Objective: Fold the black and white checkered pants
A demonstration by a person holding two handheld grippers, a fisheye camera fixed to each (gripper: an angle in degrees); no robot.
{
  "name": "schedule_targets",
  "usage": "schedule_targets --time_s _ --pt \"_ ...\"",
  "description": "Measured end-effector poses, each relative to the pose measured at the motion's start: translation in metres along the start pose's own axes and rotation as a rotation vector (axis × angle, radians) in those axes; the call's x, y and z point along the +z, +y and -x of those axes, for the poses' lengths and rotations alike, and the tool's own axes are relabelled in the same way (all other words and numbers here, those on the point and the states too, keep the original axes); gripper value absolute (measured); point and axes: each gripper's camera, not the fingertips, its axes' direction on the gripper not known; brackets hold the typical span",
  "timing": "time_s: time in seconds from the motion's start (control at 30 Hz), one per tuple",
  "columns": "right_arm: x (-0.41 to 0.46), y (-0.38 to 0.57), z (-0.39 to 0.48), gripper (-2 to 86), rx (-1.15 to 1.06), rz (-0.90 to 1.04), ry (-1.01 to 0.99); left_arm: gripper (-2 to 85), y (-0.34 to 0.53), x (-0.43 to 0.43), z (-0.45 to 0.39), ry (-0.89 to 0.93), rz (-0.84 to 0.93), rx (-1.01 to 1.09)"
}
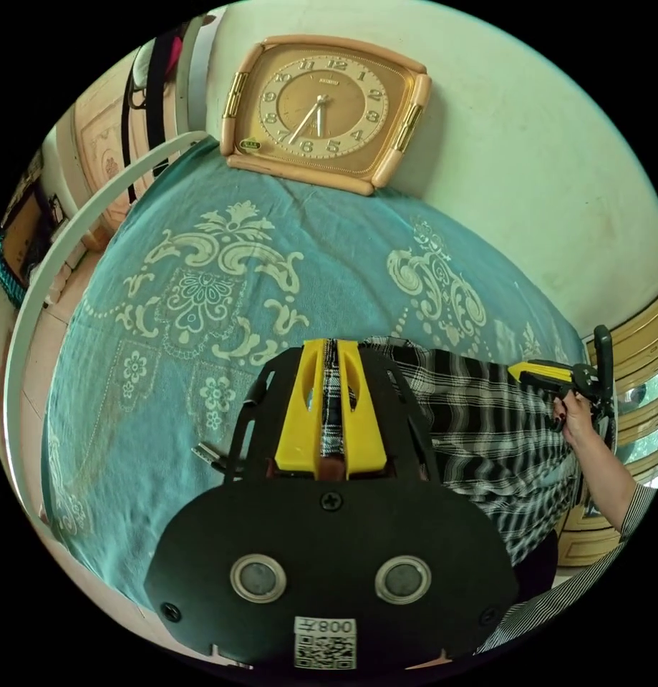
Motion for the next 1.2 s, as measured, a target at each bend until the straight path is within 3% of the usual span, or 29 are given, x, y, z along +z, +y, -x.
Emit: schedule_targets --time_s 0.17,0.3,0.4,0.5,0.6,0.8,1.2 --pt "0.013 0.008 -0.019 0.7 0.038 -0.087 -0.011 6.9 0.049 -0.080 0.003 0.123 -0.067 -0.017" --pt "0.028 0.032 -0.012 3.4 0.004 -0.112 -0.190 7.6 0.116 -0.115 0.000 0.188 0.066 -0.028" --pt "0.052 0.063 0.032 5.6 -0.127 -0.037 -0.310 7.8 0.146 -0.133 -0.007 0.096 0.131 -0.044" --pt "0.086 0.098 0.083 6.9 -0.259 0.100 -0.395 7.4 0.156 -0.149 -0.004 0.117 0.132 -0.095" --pt "0.119 0.122 0.112 7.4 -0.326 0.178 -0.349 5.0 0.158 -0.153 -0.002 0.118 0.192 -0.127" --pt "0.170 0.129 0.109 3.3 -0.320 0.236 -0.199 0.7 0.162 -0.201 -0.004 0.199 0.129 -0.128" --pt "0.227 0.142 0.078 0.6 -0.307 0.288 -0.242 0.4 0.189 -0.256 0.005 0.122 0.081 -0.212"
